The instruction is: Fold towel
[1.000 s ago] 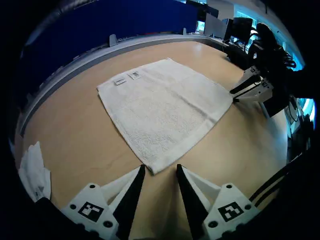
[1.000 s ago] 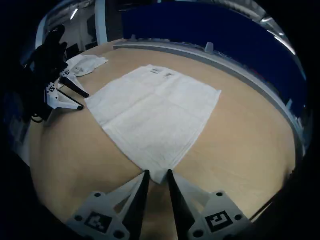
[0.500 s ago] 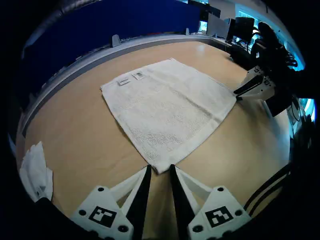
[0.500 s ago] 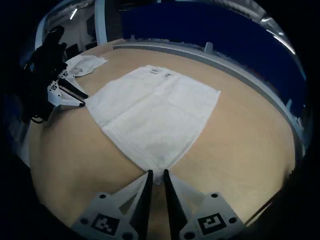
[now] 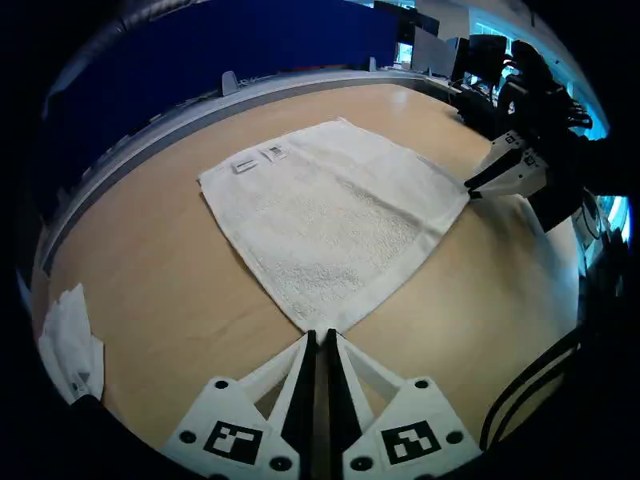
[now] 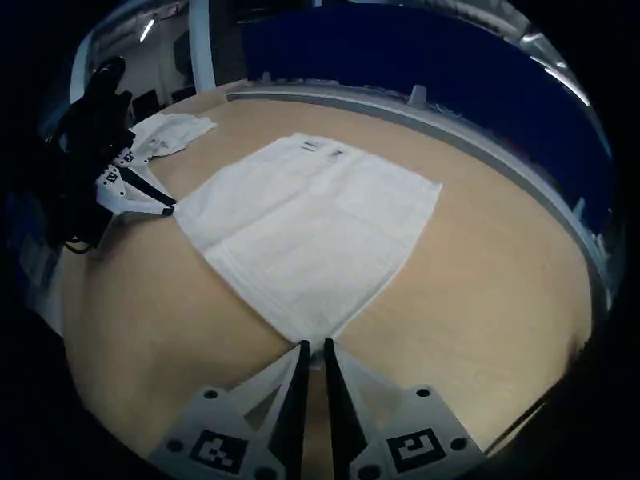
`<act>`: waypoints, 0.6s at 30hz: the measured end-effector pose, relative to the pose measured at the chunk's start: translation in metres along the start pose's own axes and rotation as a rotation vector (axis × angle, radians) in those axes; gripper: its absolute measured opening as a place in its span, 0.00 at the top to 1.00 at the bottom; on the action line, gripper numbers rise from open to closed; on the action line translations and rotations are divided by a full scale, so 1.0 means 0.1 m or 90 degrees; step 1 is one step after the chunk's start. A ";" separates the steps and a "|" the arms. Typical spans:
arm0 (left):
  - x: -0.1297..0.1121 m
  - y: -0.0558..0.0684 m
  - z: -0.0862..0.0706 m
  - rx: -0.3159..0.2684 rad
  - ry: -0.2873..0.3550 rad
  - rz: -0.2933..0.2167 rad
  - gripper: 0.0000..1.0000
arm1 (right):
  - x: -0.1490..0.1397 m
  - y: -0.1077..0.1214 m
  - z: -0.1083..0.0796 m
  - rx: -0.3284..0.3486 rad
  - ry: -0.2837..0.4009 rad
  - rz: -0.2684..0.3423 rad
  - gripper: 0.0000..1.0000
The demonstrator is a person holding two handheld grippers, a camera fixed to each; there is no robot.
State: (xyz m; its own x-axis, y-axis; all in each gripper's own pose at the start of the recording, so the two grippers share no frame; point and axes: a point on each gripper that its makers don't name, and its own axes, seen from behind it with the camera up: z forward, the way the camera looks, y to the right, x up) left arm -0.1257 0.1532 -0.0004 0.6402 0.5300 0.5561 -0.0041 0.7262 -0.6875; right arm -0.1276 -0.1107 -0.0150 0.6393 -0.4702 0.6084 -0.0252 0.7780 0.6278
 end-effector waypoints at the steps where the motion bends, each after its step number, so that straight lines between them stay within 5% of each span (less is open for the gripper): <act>1: 0.00 0.00 0.00 -0.001 0.000 0.001 0.91 | 0.00 0.01 0.00 -0.001 0.000 -0.001 0.87; 18: 0.14 0.02 -0.11 0.000 0.019 -0.014 0.91 | 0.13 0.08 -0.13 -0.015 0.020 0.011 0.88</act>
State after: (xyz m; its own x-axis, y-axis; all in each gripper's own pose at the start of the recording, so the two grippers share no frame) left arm -0.1079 0.1573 0.0008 0.6624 0.5013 0.5567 0.0094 0.7374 -0.6754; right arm -0.1094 -0.1049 -0.0086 0.6622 -0.4440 0.6036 -0.0179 0.7959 0.6052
